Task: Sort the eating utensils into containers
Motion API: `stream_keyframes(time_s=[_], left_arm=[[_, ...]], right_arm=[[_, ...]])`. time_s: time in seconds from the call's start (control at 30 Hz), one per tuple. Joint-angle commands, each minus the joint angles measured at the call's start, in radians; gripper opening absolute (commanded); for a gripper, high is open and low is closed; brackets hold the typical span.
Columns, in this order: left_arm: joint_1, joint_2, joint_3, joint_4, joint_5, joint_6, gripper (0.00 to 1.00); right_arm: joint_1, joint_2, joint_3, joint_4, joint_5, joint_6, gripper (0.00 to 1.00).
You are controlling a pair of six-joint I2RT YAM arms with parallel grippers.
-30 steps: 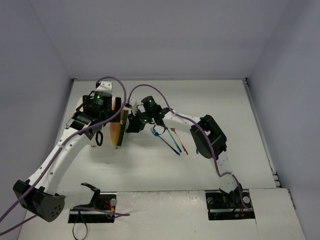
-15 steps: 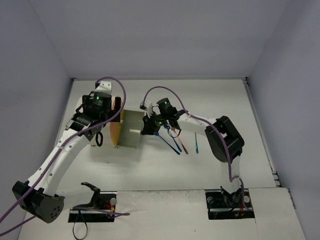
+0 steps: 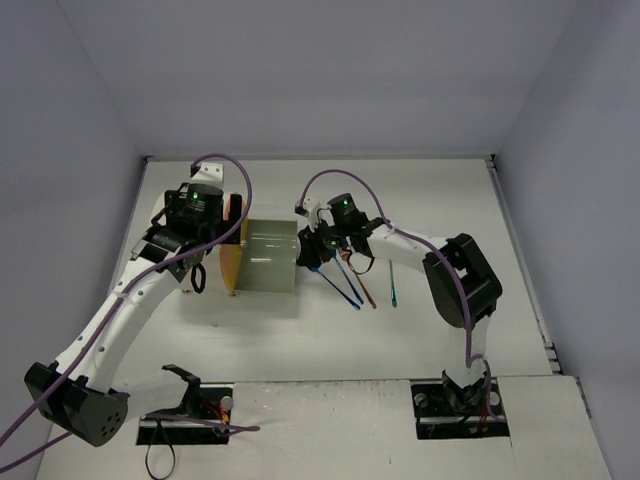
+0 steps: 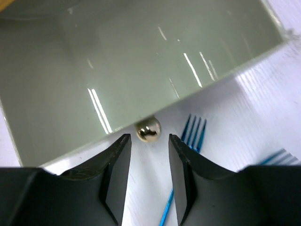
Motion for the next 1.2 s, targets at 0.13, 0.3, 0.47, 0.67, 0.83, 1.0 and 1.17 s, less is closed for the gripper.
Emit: stream_keyframes(time_s=[0.13,0.3,0.47,0.67,0.83,1.0,1.17], left_arm=[[0.007,-0.022,0.081,0.012,0.039,0.005,0.93],[0.007,-0.039,0.135,0.010,0.070,-0.001,0.93],[0.007,-0.068,0.206,-0.010,0.071,-0.005,0.93],[0.009,-0.123,0.235,-0.077,0.066,-0.007,0.93],[0.009,-0.191,0.213,-0.121,0.067,-0.012,0.93],[0.008,-0.260,0.175,-0.170,0.063,-0.022,0.93],[0.009,-0.300,0.148,-0.195,0.048,-0.021,0.93]], right_arm=[[-0.012,-0.230,-0.090,0.008,0.267,0.010,0.51],[-0.010,-0.291,-0.185,-0.016,0.415,0.027,0.52],[0.012,-0.284,-0.265,-0.047,0.516,0.044,0.50],[0.085,-0.252,-0.301,-0.053,0.597,0.069,0.48],[0.138,-0.203,-0.272,-0.055,0.664,0.099,0.45],[0.145,-0.153,-0.243,-0.068,0.732,0.122,0.41],[0.135,-0.104,-0.207,-0.102,0.744,0.149,0.24]])
